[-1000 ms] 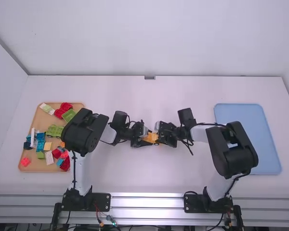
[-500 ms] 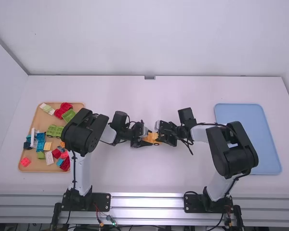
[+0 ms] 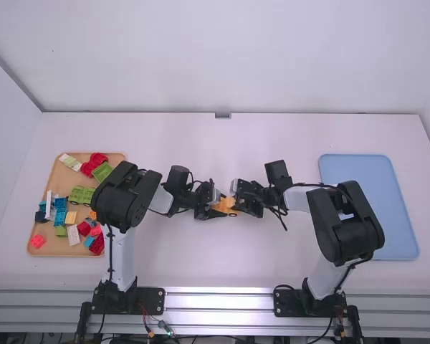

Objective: Assemble lego blocks to make yellow taxi

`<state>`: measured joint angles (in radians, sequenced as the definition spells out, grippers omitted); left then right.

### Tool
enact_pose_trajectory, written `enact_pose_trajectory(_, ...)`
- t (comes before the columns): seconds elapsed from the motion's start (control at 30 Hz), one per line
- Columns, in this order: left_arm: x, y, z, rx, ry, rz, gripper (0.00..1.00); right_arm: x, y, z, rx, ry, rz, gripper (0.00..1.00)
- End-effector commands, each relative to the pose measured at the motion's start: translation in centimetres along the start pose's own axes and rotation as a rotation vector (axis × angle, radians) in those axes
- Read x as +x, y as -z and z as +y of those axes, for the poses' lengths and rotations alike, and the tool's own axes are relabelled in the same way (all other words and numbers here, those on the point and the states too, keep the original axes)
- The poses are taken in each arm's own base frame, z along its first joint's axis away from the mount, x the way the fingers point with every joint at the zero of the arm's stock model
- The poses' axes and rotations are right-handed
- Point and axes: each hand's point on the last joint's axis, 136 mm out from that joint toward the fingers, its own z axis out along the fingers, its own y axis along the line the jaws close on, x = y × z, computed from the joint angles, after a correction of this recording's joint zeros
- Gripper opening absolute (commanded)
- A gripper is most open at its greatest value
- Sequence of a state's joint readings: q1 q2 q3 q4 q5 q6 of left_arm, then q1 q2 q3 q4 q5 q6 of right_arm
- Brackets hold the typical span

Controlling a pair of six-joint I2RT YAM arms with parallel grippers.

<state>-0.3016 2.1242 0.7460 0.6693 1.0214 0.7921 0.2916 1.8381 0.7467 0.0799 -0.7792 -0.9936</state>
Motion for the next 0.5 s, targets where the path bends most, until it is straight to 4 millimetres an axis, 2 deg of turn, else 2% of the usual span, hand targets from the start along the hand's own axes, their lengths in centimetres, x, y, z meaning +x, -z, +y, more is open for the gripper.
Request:
enact_pose_trajectory(0.0, 0.44, -0.19, -1.1, 0.029, 0.026, 0.0, 0.5, 0.13, -0.11, 0.44, -0.013, -0.009, -0.003, 0.38)
enact_pose_trajectory(0.23, 0.45, -0.2, -1.05, 0.027, 0.025, 0.001, 0.49, 0.16, -0.12, 0.51, -0.015, -0.012, -0.001, 0.37)
enact_pose_trajectory(0.33, 0.45, -0.2, -1.05, 0.027, 0.025, 0.001, 0.49, 0.27, 0.01, 0.35, -0.01, -0.016, -0.001, 0.22)
enact_pose_trajectory(0.47, 0.45, -0.2, -1.05, 0.027, 0.025, 0.001, 0.49, 0.26, 0.02, 0.43, -0.014, -0.019, -0.003, 0.2)
